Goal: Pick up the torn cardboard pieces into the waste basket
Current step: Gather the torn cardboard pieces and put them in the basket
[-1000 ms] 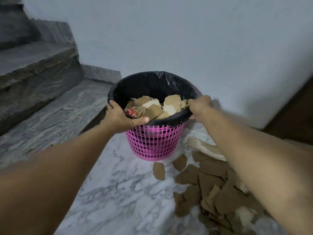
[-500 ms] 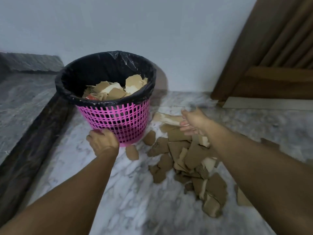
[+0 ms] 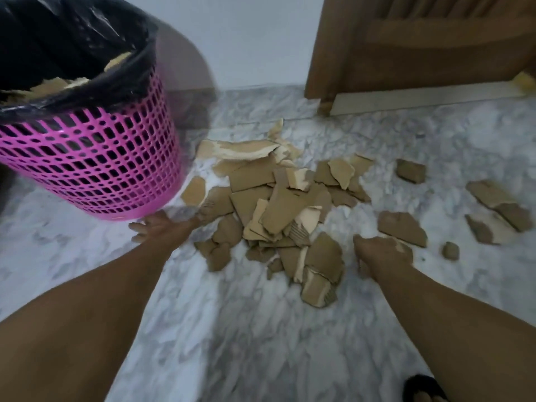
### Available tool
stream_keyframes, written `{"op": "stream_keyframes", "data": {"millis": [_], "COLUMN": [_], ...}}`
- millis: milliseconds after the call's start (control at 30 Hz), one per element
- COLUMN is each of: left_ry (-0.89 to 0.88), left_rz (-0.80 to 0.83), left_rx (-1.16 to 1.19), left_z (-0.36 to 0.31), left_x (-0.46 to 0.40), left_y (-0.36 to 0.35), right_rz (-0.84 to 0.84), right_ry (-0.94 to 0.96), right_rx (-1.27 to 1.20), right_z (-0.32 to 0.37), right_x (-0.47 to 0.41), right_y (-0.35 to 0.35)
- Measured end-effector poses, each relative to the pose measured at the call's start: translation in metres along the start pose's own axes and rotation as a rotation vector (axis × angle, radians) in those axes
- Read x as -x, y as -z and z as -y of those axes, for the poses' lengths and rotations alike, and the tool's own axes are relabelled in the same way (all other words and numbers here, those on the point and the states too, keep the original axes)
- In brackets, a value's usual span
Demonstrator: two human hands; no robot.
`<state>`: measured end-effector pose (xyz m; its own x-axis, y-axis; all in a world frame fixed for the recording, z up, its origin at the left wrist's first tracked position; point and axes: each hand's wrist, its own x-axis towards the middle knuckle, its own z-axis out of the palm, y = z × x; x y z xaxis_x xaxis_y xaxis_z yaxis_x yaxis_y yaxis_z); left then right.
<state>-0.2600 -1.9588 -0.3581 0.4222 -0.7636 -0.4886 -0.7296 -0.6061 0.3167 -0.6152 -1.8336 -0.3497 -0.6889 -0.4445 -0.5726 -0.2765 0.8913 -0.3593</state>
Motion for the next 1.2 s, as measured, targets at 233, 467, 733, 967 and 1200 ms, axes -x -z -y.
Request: {"op": "stream_keyframes", "data": {"millis": [233, 467, 733, 967, 1200], "left_ry": [-0.008, -0.075, -0.073, 0.015, 0.012], "left_rz": [0.036, 0.027, 0.208, 0.544, 0.650], "left_rx": [0.065, -0.116, 0.166, 0.413, 0.614], "left_z": [-0.042, -0.082, -0.100, -0.104, -0.105], "left_x": [0.016, 0.040, 0.030, 0.037, 0.050], "left_y": [-0.049, -0.066, -0.076, -0.058, -0.020], "right_rz": [0.147, 0.230, 0.306, 0.419, 0.439], "right_ry": [-0.126, -0.009, 0.016, 0.045, 0.071], "right_rx": [-0.137, -0.181, -0.538, -0.598, -0.641], "right_z": [0.006, 0.049, 0.066, 0.054, 0.058], "right_x": [-0.005, 0.017, 0.016, 0.015, 0.029], "right_y": [-0.027, -0.056, -0.066, -0.046, -0.006]}}
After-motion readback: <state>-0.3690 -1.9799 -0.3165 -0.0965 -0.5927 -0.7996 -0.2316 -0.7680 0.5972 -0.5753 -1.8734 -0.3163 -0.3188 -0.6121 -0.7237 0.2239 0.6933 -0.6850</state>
